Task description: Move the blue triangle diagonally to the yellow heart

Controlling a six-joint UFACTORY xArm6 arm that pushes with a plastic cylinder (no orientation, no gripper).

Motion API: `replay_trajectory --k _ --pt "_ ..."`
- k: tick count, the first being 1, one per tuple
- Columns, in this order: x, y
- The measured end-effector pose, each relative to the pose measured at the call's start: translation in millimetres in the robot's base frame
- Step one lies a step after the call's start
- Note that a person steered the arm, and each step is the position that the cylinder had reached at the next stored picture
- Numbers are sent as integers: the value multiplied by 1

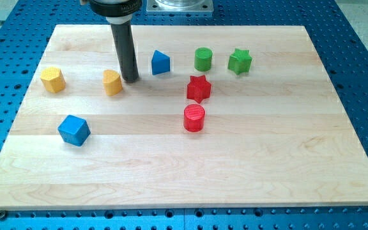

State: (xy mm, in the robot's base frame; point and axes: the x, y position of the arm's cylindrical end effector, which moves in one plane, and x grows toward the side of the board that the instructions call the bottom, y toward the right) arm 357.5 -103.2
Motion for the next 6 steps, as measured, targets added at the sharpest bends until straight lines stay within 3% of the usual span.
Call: replay_trajectory --k 3,4,6 --pt "1 -11" --pt "-10 43" --pt "-57 50"
